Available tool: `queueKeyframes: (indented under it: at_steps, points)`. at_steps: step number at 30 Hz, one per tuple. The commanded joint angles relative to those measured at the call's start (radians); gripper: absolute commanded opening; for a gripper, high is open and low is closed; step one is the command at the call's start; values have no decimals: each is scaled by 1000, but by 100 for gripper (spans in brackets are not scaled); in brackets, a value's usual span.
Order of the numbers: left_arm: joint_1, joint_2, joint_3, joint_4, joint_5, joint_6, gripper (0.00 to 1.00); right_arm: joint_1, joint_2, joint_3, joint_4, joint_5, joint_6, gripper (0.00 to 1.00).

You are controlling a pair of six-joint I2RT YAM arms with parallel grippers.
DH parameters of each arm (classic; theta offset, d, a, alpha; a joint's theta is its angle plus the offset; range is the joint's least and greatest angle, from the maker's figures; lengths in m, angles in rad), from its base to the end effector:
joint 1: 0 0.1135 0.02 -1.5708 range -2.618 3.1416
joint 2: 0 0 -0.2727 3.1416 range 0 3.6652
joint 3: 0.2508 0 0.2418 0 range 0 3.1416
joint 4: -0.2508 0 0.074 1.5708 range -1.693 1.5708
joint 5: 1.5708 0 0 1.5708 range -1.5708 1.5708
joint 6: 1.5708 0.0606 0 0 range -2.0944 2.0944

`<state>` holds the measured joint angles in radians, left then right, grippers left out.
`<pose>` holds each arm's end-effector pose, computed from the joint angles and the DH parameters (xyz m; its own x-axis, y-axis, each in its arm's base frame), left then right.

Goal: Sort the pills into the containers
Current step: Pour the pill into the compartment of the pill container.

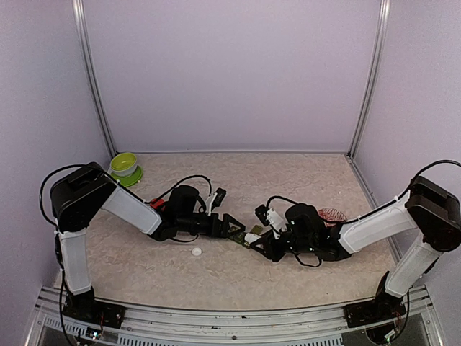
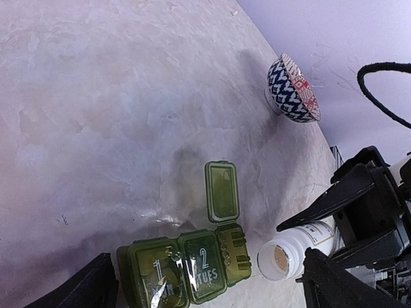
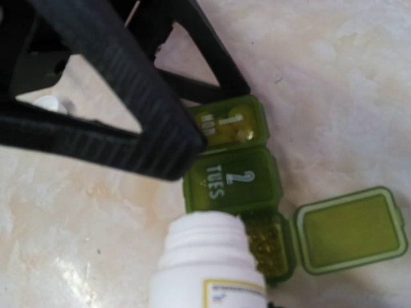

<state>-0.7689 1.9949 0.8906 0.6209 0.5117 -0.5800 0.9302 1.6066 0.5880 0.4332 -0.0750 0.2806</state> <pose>0.2693 -0.3019 0.1209 -0.7824 0.0922 -0.6159 0.5847 0.4491 -0.6756 0.1851 0.2559 0.1438 -0.5491 -0.2745 -0.7894 -0.7126 0.6473 0.2706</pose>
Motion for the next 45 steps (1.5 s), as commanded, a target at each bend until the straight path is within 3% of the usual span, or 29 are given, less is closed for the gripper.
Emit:
queueKeyframes:
  at_steps: [1,8,23,38,45]
  points:
    - [8,10,-15,26,7,-9,98,-10,-2,-28,36,-7,-2,23]
    - [8,12,-14,23,7,-9,97,-10,-3,-60,82,-3,8,23]
    - [16,-10,-28,23,-6,-6,99,-10,25,-161,362,-12,3,24]
    - [32,-106,-56,0,-33,19,99,-18,-4,-350,803,-101,-40,24]
    - [24,-203,-33,-123,-103,38,99,-17,-98,-422,980,-236,-75,24]
